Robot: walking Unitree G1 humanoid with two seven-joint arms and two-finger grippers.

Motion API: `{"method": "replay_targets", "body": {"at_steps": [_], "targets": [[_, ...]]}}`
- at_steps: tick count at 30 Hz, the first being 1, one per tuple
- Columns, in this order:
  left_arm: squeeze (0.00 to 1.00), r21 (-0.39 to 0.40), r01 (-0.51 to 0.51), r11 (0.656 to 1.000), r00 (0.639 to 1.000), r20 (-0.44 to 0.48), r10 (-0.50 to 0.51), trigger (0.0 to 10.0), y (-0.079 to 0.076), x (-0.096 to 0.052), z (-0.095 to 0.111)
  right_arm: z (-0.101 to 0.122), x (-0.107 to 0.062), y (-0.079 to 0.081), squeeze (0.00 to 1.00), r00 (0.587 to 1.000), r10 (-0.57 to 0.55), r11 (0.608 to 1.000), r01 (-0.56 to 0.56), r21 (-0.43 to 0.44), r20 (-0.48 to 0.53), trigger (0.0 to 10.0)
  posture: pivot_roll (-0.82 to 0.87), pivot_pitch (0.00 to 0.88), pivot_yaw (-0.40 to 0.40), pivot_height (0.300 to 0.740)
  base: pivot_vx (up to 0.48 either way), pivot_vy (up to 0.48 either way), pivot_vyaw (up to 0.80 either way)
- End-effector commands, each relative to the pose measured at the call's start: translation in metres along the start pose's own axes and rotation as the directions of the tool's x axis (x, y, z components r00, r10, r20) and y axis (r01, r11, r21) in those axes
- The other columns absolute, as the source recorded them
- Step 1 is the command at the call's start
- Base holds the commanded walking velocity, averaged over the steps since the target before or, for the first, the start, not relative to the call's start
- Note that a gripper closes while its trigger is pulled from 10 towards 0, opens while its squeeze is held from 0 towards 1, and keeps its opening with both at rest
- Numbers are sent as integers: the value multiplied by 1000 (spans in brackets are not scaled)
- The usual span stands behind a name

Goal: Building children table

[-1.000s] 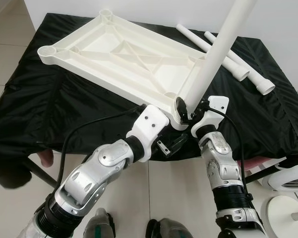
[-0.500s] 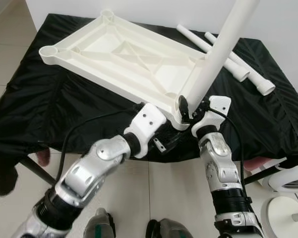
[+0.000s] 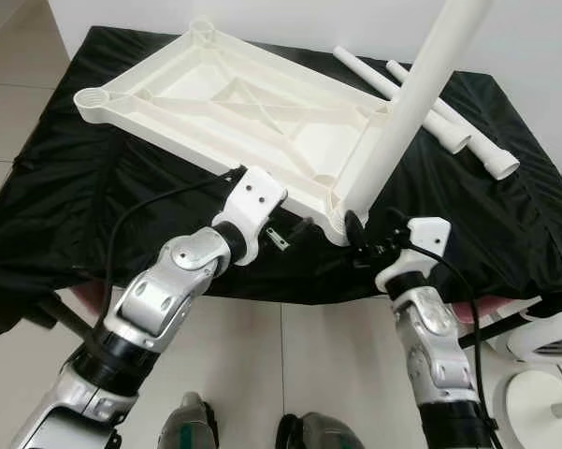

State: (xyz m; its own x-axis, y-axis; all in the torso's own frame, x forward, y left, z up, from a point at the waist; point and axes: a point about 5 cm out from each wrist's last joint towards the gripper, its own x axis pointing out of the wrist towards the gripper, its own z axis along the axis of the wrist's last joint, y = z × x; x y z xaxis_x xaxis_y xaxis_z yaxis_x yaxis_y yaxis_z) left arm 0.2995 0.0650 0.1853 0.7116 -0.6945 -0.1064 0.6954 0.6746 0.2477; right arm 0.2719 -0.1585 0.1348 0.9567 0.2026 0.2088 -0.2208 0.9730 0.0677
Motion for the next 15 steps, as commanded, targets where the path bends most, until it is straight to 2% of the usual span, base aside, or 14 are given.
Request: {"method": "replay_targets", "body": {"at_steps": [1, 8, 11, 15], "targets": [[0, 28, -16, 999, 1000, 7, 16, 10000, 4, 5, 1, 0, -5, 1, 0, 1000, 24, 1000, -24, 8, 4, 10000, 46, 97, -79, 740, 0, 0, 0], [0, 86, -19, 996, 1000, -18, 21, 10000, 14, 20, -6, -1, -20, 6, 0, 993, 121, 992, -120, 47, -18, 10000, 37, 99, -72, 740, 0, 0, 0], [0, 129, -13, 992, 999, -39, 18, 10000, 21, 32, -9, -2, -30, 1, 0, 986, 163, 986, -161, 43, -42, 10000, 24, 101, -63, 740, 0, 0, 0], [0, 145, 10, 989, 999, -50, -3, 10000, 22, 38, -11, -3, -34, 1, 0, 982, 184, 982, -181, 51, -53, 10000, 18, 102, -58, 740, 0, 0, 0]]}}
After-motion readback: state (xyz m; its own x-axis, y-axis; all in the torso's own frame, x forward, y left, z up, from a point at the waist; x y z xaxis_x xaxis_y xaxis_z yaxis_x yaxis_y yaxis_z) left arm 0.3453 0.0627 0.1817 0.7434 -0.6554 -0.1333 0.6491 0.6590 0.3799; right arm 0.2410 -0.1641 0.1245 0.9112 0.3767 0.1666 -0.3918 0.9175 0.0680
